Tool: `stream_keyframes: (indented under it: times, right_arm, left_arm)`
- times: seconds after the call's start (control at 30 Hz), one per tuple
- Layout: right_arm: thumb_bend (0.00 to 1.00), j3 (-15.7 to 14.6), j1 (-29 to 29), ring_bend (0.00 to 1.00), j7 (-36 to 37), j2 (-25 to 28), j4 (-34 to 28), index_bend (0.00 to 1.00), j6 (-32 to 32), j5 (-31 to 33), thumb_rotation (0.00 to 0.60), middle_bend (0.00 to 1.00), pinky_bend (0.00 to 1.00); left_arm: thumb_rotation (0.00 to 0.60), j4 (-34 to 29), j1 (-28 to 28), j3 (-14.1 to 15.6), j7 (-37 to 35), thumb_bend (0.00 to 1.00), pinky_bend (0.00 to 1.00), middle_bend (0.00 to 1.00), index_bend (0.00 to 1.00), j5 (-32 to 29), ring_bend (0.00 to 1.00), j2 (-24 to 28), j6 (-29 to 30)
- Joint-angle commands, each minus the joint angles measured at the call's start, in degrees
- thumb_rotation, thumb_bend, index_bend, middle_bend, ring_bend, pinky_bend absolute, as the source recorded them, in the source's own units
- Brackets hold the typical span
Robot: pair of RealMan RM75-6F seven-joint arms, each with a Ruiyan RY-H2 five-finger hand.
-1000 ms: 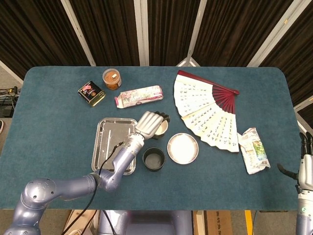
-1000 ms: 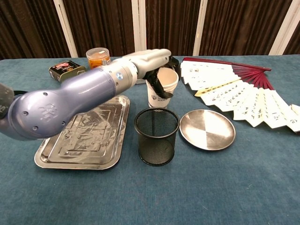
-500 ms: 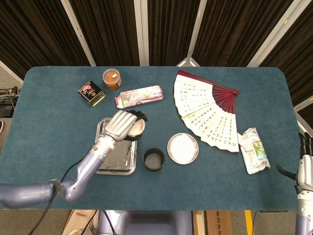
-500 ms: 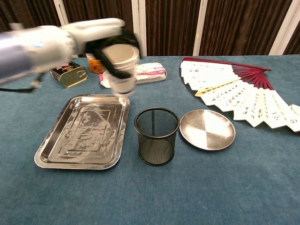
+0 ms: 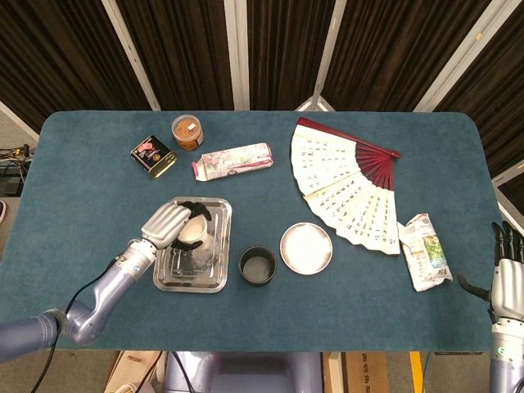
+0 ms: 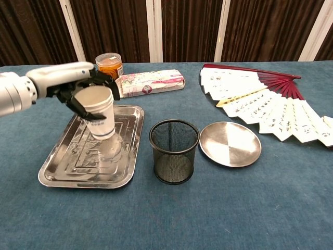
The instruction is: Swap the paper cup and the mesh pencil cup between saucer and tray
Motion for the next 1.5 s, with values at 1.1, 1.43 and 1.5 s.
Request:
stream_keyframes:
  times: [1.1,1.43,1.5]
  right_arm:
    - [0.0,-0.5,15.5,0.0,0.9,5.3,-9.3,0.01,-22.9,-8.2,0.6,0.0,0.0]
    - [0.0,1.8,33.3,0.0,-7.2,-1.9,-17.6,0.0,-42.4,1.8,0.6,0.0,0.0]
    - [0.0,2.0,35.2,0.0,-8.5,-3.4,-17.1,0.0,-43.5,4.5,0.6,0.0,0.0]
  left_arm:
    - [0.6,-10.0,30.9,10.5,6.3,0.1,0.14,0.0,0.19,16.2,0.0,16.4,41.6]
    - [0.6,-4.2,33.5,8.4,-2.8,0.1,0.13,0.0,0.19,15.5,0.0,15.5,42.2]
    - [0.6,-4.3,33.7,8.1,-3.3,0.1,0.13,0.0,0.19,15.2,0.0,15.7,41.7]
